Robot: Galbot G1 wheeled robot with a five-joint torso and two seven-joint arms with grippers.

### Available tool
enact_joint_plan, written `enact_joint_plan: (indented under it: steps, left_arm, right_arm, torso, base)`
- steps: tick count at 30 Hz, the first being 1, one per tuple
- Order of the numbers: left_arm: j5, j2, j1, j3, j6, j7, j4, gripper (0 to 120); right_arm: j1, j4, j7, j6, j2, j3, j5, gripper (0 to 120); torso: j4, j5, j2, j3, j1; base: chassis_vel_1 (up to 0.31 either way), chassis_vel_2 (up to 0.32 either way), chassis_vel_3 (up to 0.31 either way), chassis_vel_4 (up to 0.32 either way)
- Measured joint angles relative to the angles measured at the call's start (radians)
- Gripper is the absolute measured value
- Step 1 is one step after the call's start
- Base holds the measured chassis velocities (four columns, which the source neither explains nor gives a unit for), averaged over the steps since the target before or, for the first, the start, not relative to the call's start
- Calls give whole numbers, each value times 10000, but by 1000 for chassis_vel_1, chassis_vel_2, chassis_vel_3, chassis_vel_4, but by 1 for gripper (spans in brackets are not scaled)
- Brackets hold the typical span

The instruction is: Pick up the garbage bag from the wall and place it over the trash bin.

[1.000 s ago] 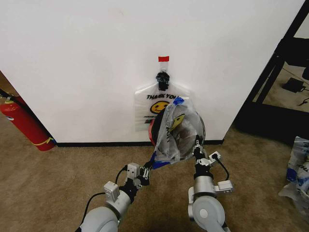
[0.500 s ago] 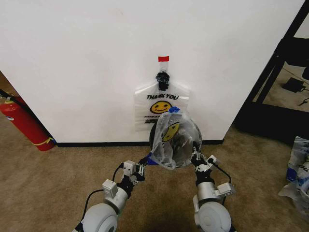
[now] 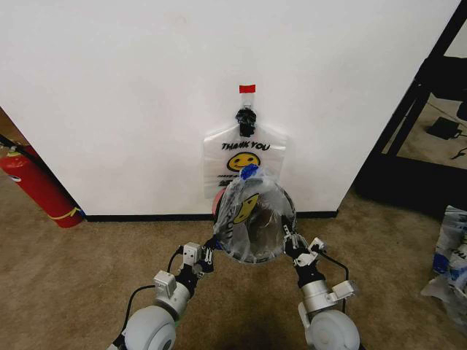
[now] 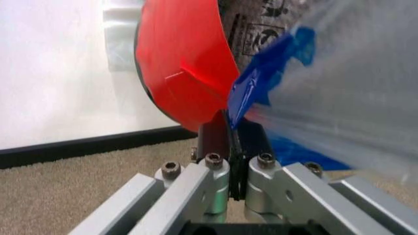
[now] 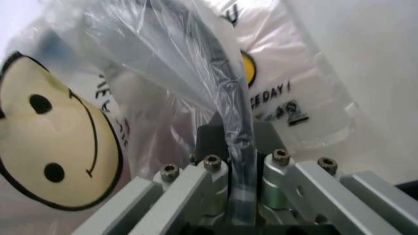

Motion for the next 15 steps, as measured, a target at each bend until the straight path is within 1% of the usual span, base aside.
enact_joint_plan:
  steps: [3, 7, 12, 14, 15]
  left_arm:
    - [30, -15, -2, -20, 45, 0, 32, 0]
    - [51, -38, 9, -32, 92, -30, 50, 0]
    - [135, 17, 140, -36, 26, 67, -30, 0]
    - [336, 68, 230, -19, -77, 213, -60, 0]
    - [505, 96, 267, -11, -132, 250, -55, 3]
  right_arm:
    - [-11, -440, -648, 53, -95, 118, -112, 1]
    - [14, -753, -780, 68, -125, 187, -438, 1]
    - [177, -1006, -452, 323, -87, 197, -621, 1]
    - [264, -1011, -142, 437, -30, 173, -607, 1]
    - [303, -1013, 45, 523, -14, 171, -600, 1]
  torso:
    - [0, 0, 0, 0, 0]
    - [0, 0, 0, 0, 0]
    - [1, 0, 0, 0, 0]
    - [0, 1, 0, 0, 0]
    - [0, 1, 0, 0, 0]
  base:
    - [0, 0, 0, 0]
    - [0, 0, 0, 0]
    - [0, 0, 0, 0]
    - [0, 0, 0, 0]
    - [0, 0, 0, 0]
